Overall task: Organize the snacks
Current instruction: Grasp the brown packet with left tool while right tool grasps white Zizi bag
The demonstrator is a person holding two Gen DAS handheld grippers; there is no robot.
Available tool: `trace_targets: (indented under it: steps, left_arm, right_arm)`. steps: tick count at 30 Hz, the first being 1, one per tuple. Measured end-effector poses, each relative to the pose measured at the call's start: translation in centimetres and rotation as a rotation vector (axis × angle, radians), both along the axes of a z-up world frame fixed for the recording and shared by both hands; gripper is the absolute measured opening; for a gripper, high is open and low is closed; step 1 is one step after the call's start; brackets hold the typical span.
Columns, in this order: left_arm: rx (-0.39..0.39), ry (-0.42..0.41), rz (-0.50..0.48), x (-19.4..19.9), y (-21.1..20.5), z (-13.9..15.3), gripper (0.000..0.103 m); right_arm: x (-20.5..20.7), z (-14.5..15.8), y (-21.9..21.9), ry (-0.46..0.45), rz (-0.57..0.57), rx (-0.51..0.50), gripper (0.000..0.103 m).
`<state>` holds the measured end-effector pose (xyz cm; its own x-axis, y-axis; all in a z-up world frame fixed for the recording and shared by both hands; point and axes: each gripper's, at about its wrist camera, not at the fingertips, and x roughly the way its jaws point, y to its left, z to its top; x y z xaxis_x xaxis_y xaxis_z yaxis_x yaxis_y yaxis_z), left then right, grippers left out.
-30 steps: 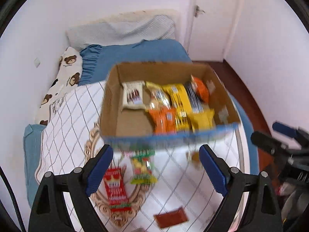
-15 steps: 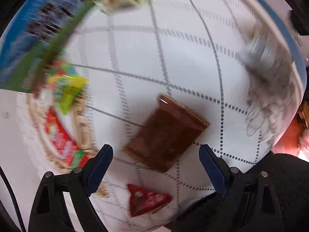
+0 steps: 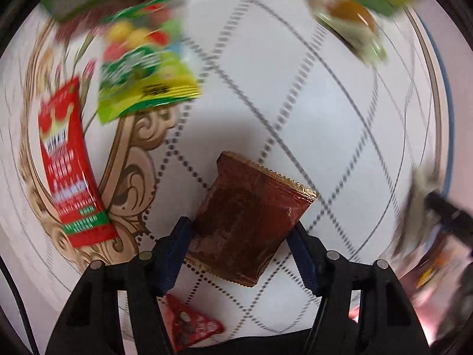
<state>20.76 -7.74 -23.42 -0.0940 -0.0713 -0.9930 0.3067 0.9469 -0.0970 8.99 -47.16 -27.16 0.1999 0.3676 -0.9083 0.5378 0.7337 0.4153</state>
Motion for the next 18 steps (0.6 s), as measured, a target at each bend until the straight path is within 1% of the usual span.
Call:
trace_targets:
  steps: [1, 4, 5, 7, 9, 11, 13, 15, 16, 17, 18]
  left_arm:
    - [-0.021, 0.012, 0.037, 0.4, 0.5, 0.1, 0.063]
    - [-0.067, 0.041, 0.089, 1.0, 1.2, 0.1, 0.064]
    - [-0.079, 0.052, 0.095, 1.0, 1.8, -0.2, 0.064]
    - [-0.088, 0.069, 0.09, 1.2, 2.3, -0.5, 0.066]
    - [-0.074, 0.082, 0.042, 1.2, 2.7, -1.1, 0.066]
    - [-0.046, 0.073, -0.005, 1.3, 2.7, -1.3, 0.066]
    - [-0.018, 0.05, -0.033, 0.8, 2.2, -1.2, 0.066]
    - [-0.005, 0.029, -0.026, 0.7, 1.9, -0.7, 0.065]
    - [-0.001, 0.02, -0.019, 0.7, 1.9, -0.6, 0.063]
    - [-0.005, 0.014, -0.003, 0.4, 1.8, -0.2, 0.059]
    - [-0.016, 0.013, 0.017, 0.4, 2.0, 0.1, 0.059]
  right_arm:
    - [1.1, 0.0, 0.5, 0.001, 0.043, -0.018, 0.069]
    - [3.4, 0.6, 2.8, 0.008, 0.202, -0.107, 0.07]
    - [3.8, 0.9, 3.4, 0.006, 0.247, -0.135, 0.076]
    - [4.1, 1.6, 4.4, 0.009, 0.325, -0.202, 0.079]
    - [4.1, 1.5, 5.2, 0.023, 0.385, -0.227, 0.079]
    - [4.2, 1.1, 5.8, 0.039, 0.418, -0.238, 0.079]
    - [3.9, 0.3, 5.9, 0.058, 0.427, -0.246, 0.079]
    - [3.6, -0.2, 5.8, 0.053, 0.413, -0.26, 0.074]
    - [3.5, -0.3, 5.7, 0.047, 0.409, -0.278, 0.066]
    - [3.3, -0.2, 5.6, 0.035, 0.399, -0.281, 0.062]
    - [3.2, -0.2, 5.4, 0.028, 0.386, -0.278, 0.062]
